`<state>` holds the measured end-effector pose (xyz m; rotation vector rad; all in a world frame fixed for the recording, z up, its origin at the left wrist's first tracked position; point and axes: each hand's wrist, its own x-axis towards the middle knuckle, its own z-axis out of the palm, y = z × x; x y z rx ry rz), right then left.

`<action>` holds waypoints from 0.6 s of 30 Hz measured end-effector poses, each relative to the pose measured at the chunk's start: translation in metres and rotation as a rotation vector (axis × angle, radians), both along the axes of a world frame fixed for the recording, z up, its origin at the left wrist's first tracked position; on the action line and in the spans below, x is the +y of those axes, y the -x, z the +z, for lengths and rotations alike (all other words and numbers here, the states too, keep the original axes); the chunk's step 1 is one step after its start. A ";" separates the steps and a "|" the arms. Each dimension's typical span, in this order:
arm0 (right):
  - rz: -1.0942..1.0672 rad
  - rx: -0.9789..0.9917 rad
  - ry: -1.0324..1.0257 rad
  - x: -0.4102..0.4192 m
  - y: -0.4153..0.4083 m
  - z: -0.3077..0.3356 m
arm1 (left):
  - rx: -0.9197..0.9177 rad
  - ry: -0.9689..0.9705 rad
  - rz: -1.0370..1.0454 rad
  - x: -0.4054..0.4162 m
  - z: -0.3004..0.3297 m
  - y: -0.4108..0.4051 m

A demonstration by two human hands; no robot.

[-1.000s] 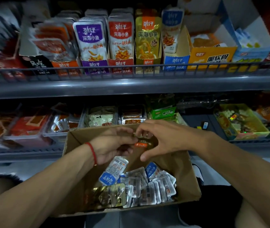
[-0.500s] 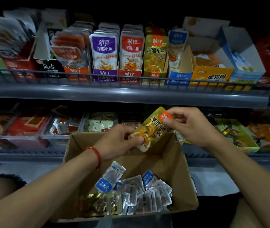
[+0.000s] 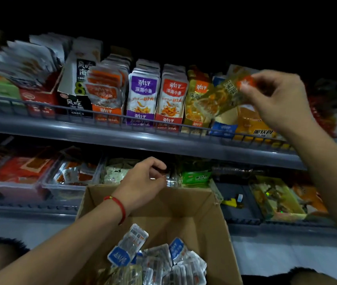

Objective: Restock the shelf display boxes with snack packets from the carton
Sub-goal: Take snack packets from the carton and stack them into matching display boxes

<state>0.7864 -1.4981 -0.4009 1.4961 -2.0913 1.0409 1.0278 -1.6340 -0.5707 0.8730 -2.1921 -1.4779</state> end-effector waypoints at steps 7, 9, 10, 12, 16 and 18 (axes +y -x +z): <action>-0.080 0.131 -0.210 -0.050 0.006 0.015 | 0.027 -0.041 -0.002 -0.007 0.010 -0.007; -0.079 0.174 -0.292 -0.061 0.008 0.009 | 0.029 -0.040 -0.003 -0.009 0.013 -0.010; -0.075 0.177 -0.329 -0.066 0.007 0.005 | 0.031 -0.034 -0.004 -0.010 0.014 -0.010; -0.083 0.189 -0.394 -0.073 0.005 -0.001 | 0.028 -0.022 -0.003 -0.011 0.016 -0.011; -0.114 0.200 -0.466 -0.082 0.005 -0.008 | 0.008 0.010 -0.001 -0.011 0.020 -0.014; -0.135 0.208 -0.458 -0.086 0.009 -0.010 | 0.006 -0.003 -0.001 -0.010 0.021 -0.014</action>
